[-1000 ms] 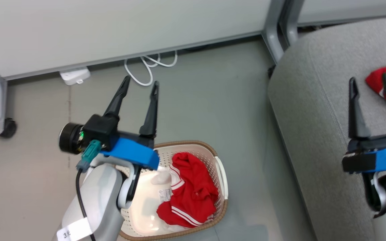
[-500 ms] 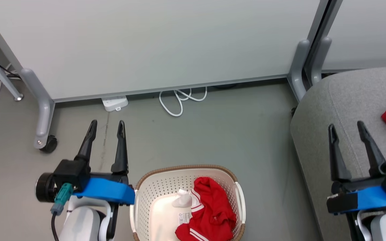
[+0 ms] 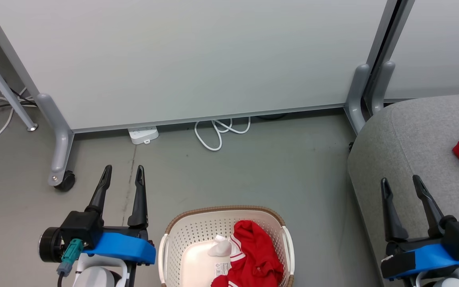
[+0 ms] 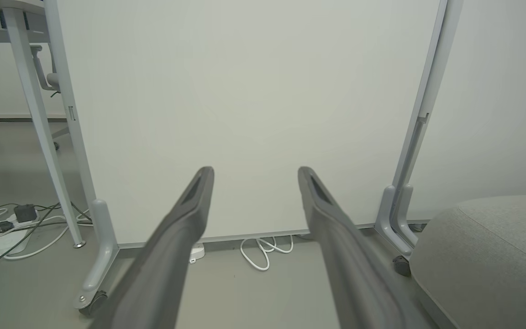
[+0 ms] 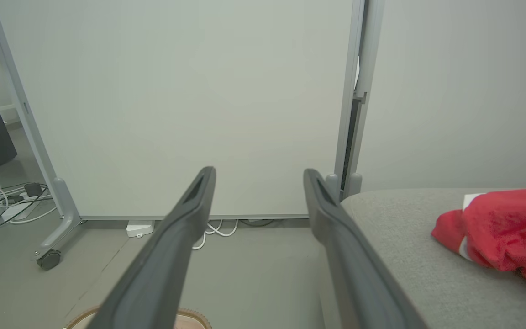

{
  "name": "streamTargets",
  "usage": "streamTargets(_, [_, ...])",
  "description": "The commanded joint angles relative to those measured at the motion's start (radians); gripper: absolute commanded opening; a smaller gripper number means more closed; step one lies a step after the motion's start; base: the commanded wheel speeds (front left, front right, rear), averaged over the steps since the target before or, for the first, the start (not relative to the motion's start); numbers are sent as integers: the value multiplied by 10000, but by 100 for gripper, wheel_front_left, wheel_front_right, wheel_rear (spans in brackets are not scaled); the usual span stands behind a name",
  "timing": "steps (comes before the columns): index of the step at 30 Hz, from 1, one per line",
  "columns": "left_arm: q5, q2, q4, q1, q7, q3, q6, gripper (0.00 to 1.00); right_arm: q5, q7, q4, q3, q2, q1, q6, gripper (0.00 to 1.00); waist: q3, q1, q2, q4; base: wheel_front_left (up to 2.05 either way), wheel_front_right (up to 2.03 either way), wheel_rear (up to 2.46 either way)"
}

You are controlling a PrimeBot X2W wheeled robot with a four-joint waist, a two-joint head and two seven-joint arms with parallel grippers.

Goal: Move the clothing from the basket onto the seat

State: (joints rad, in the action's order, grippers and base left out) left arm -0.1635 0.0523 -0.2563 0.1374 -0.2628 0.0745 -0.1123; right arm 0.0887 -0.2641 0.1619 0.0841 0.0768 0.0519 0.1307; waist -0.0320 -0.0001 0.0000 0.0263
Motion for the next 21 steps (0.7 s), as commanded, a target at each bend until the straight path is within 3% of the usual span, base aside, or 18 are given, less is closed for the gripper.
streamTargets(1, [78,-15,46,-106,-30,-73,-41,100,-26,-7,35,0,-37,-181,1,100,-7,1,0,1,0,0,0])
streamTargets(12, [-63,-23,-66,-61,-28,53,-99,100,-12,-7,96,-55,-89,-74,1,100,-115,1,0,-38,0,0,0])
streamTargets(21, [-330,-19,-428,786,-28,1070,-174,100,14,-7,-41,-186,29,546,1,100,-826,1,0,-362,0,0,0])
